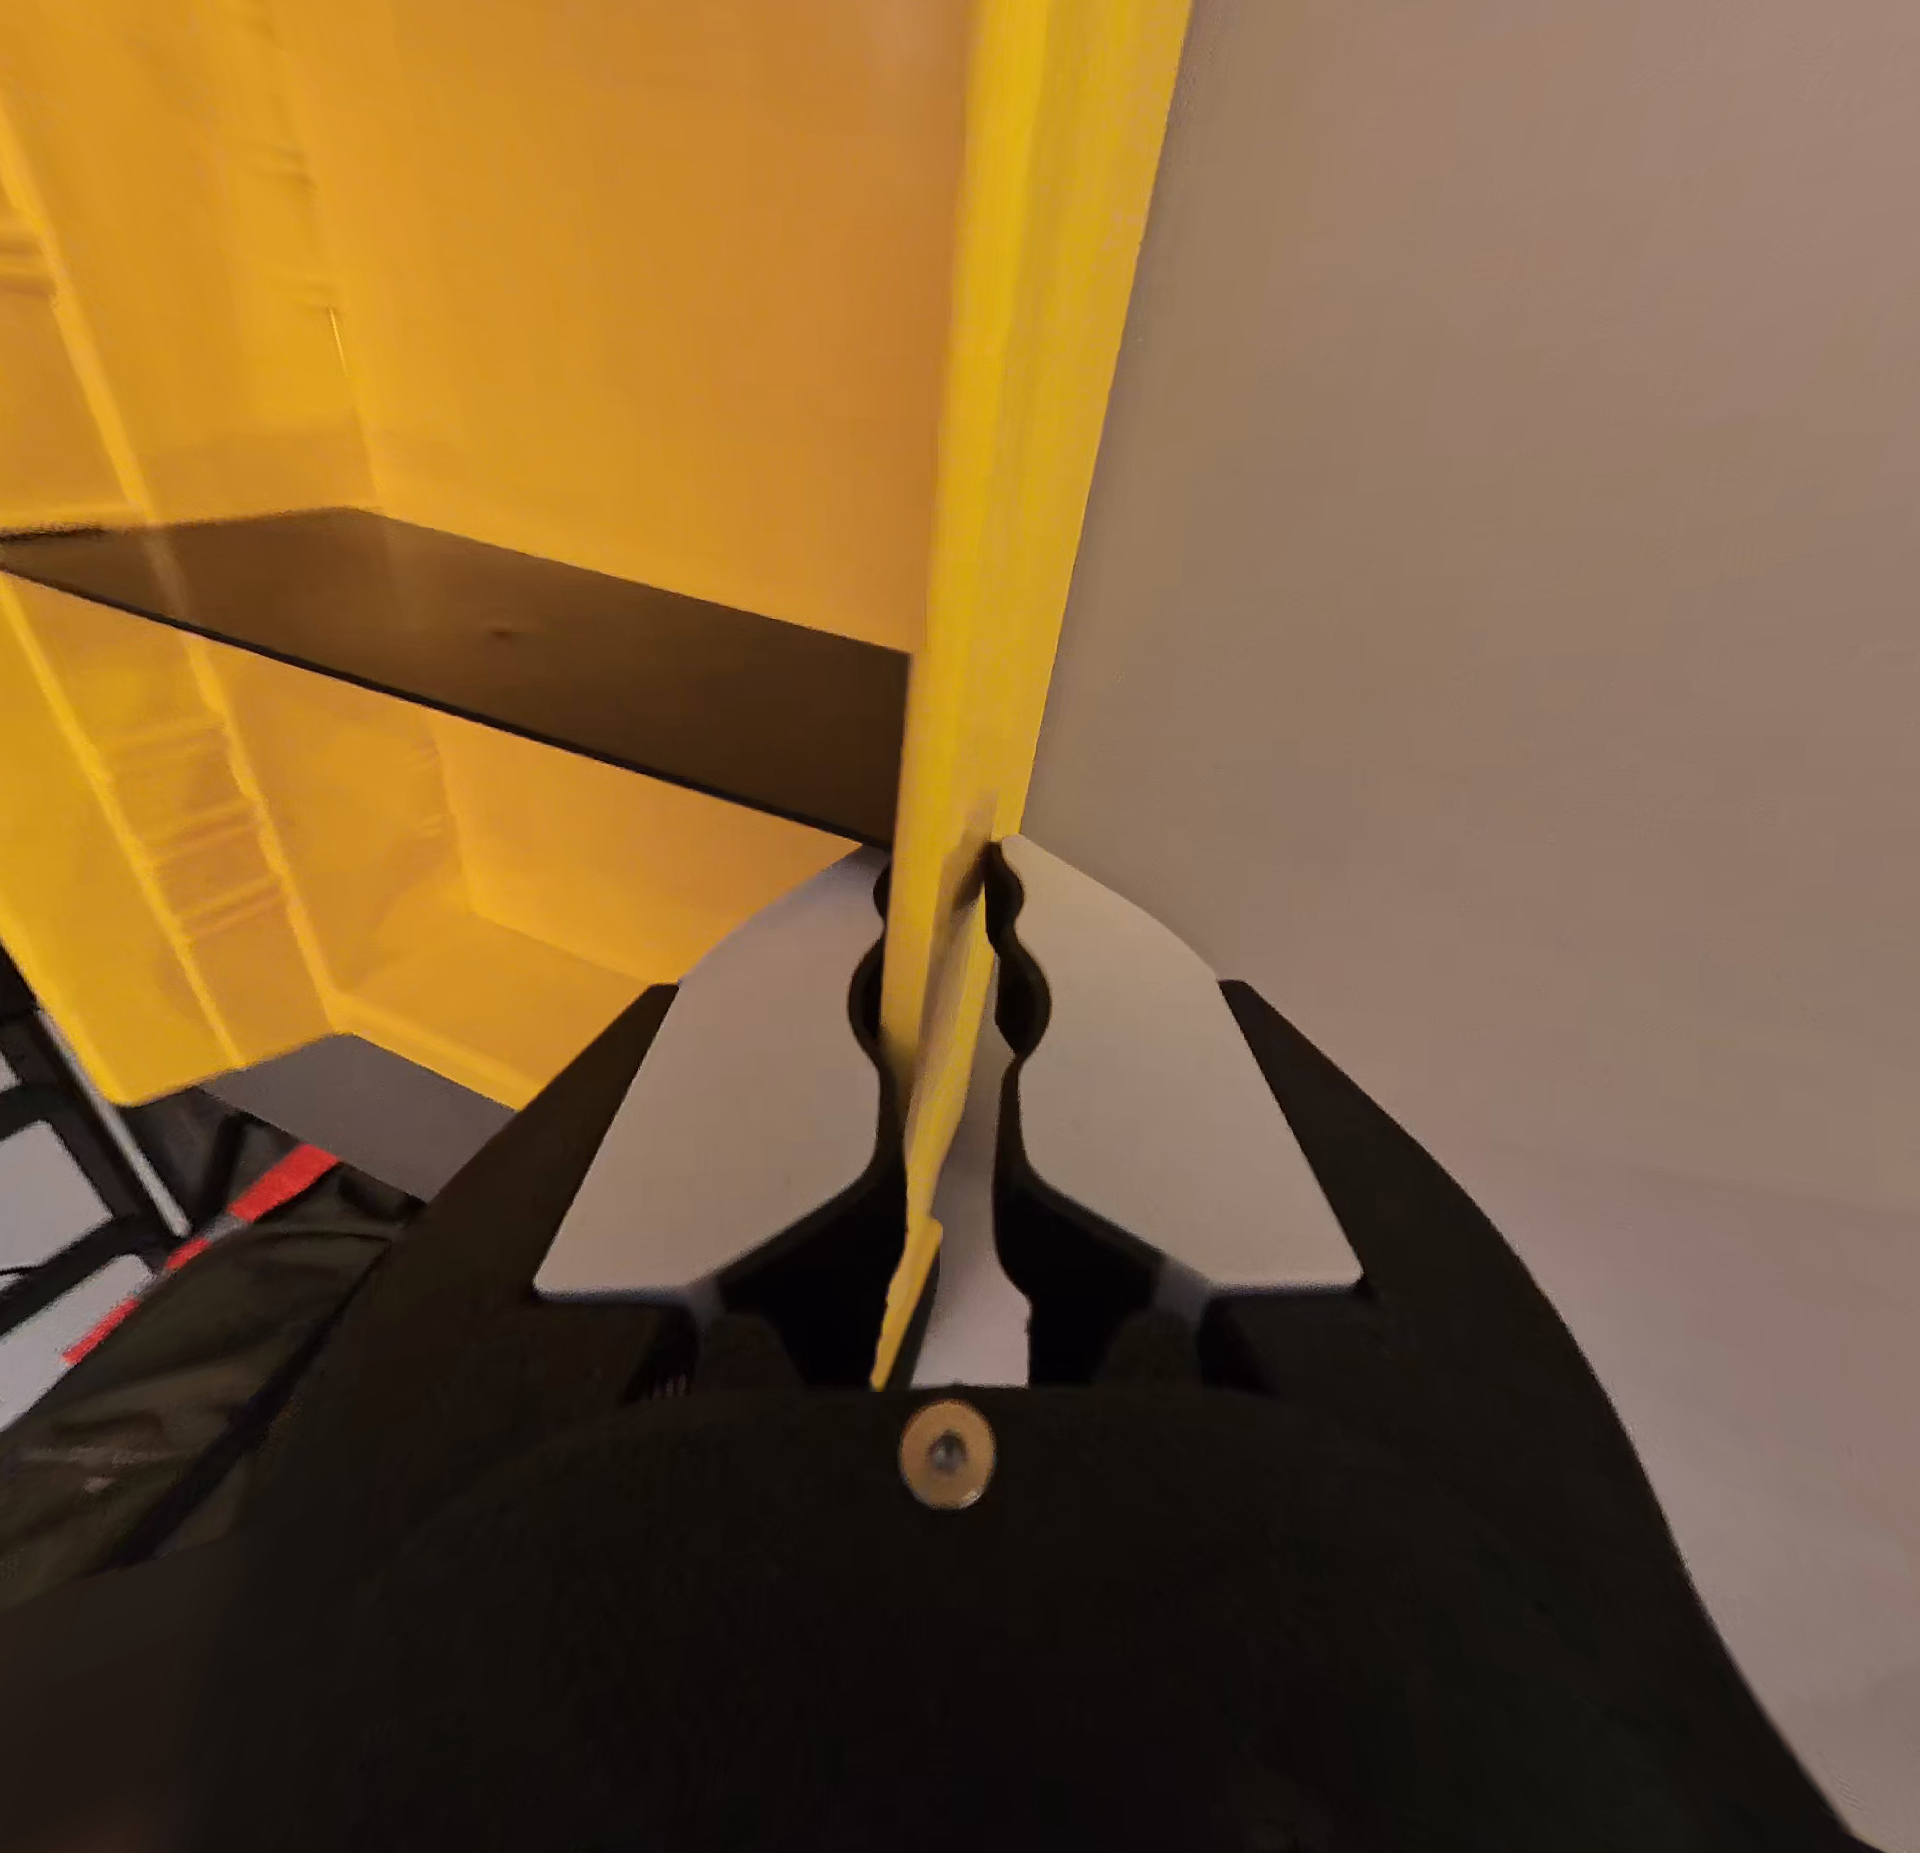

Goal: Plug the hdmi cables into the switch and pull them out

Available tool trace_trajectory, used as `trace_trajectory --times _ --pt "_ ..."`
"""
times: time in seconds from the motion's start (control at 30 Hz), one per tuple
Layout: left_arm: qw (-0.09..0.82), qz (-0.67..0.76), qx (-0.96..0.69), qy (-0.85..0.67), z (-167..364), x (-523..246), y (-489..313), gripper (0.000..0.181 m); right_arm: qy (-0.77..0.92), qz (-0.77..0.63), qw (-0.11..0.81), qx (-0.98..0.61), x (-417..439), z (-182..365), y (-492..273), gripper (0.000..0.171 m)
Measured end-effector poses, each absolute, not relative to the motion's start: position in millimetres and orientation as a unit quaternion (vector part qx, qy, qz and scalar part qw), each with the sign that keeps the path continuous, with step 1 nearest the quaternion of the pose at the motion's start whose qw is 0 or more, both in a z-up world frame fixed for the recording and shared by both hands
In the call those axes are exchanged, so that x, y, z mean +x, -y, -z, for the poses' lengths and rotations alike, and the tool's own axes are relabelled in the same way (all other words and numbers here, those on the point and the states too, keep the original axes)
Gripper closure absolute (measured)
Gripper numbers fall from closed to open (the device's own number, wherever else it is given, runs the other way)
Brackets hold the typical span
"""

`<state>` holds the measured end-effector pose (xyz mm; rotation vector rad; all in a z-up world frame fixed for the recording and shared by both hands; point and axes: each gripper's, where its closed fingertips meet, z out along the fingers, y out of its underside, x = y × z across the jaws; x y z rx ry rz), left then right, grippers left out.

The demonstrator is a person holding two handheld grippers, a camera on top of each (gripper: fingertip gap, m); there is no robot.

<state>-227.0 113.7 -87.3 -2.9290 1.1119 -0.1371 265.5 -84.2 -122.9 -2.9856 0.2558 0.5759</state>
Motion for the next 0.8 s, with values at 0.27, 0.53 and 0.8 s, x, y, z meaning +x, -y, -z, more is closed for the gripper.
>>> trace_trajectory --times 0.27,0.53,0.8 --pt "0.028 0.021 -0.948 -0.317 85.1 -323.1 -138.6 0.170 -0.156 -0.192 0.057 -0.967 299.1 123.2 106.6 0.158" --pt "0.030 0.013 -0.946 -0.322 83.9 -364.2 -150.0 0.170 -0.191 -0.189 0.064 -0.961 307.2 123.5 105.8 0.158" --pt "0.030 -0.058 -0.927 -0.369 83.5 -380.3 -164.2 0.165 -0.183 -0.185 0.067 -0.963 297.0 123.6 95.3 0.158"
